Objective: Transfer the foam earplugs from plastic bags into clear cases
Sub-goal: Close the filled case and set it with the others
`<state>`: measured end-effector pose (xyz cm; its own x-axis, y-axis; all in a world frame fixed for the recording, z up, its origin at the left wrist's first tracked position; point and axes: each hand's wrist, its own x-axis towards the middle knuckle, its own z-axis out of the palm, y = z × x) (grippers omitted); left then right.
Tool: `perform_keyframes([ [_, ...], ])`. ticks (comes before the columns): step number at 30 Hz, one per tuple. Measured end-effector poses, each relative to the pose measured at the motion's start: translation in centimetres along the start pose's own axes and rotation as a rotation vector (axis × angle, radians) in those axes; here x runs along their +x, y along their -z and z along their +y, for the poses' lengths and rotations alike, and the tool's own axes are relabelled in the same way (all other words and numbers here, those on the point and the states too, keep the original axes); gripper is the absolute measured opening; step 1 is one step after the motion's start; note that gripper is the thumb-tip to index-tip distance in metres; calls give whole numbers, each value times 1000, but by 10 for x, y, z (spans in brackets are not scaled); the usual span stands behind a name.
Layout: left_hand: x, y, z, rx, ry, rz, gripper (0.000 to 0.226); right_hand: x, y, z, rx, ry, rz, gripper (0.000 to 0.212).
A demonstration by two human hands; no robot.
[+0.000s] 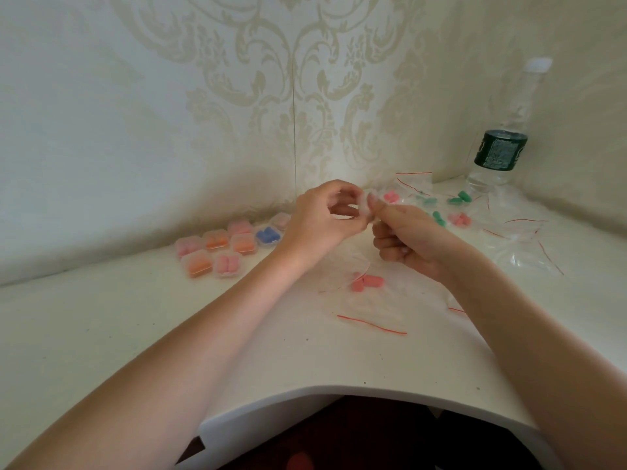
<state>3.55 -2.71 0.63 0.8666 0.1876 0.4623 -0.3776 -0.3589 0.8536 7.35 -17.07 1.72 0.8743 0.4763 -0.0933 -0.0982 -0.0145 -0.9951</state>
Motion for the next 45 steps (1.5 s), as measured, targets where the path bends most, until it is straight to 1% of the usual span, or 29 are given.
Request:
perform_keyframes([
  [1, 2, 2, 2, -136, 124, -8, 18, 0, 1, -1, -12, 9, 45, 33],
  [3, 6, 7, 3, -436, 363, -79, 10, 0, 5, 2, -214, 132, 170, 26],
  [4, 8, 11, 3, -545, 442, -117, 6, 0, 8, 2, -335, 219, 204, 22],
  [5, 9, 15, 3, -628, 499, -141, 6, -1, 10, 3, -421, 302, 201, 20],
  [8, 10, 22, 4, -818, 592, -181, 14, -5, 8, 2, -619, 469, 145, 25],
  [10, 8, 21, 5, -874, 624, -199, 21, -5, 6, 2, -727, 539, 169, 30],
  [13, 7, 17, 3, -934, 674, -180, 35, -6, 6, 2, -823, 623, 214, 34],
  [17, 7, 17, 3, -963, 695, -165, 42, -11, 5, 0, -927, 668, 195, 43],
  [19, 6, 16, 3, -948, 693, -162, 43, -10, 4, 1, -1015, 682, 187, 44],
  [22, 5, 15, 4, -978, 682, -139, 30, -6, 6, 3, -1125, 716, 187, 42],
  [26, 4, 13, 5, -1003, 685, -107, 16, -2, 5, 4, -1194, 775, 202, 47],
  [28, 5, 14, 5, -991, 690, -102, 11, -2, 3, 5, -1228, 777, 233, 42],
  [31, 5, 14, 6, -968, 692, -70, 8, -2, 1, 8, -1220, 763, 262, 28],
  [34, 6, 13, 6, -934, 689, -58, 7, -1, -1, 10, -1168, 744, 253, 25],
  [38, 6, 12, 7, -901, 702, -52, 17, 1, -2, 12, -1102, 709, 241, 25],
  [40, 5, 11, 8, -892, 703, -39, 15, 0, -3, 11, -1070, 699, 207, 25],
  [42, 6, 10, 9, -851, 699, -38, 7, -2, -2, 10, -1070, 698, 187, 34],
  [43, 6, 10, 8, -819, 695, -39, 7, -2, -1, 10, -1083, 699, 174, 37],
  [45, 6, 10, 7, -776, 689, -29, 9, -2, 0, 11, -1110, 706, 139, 36],
])
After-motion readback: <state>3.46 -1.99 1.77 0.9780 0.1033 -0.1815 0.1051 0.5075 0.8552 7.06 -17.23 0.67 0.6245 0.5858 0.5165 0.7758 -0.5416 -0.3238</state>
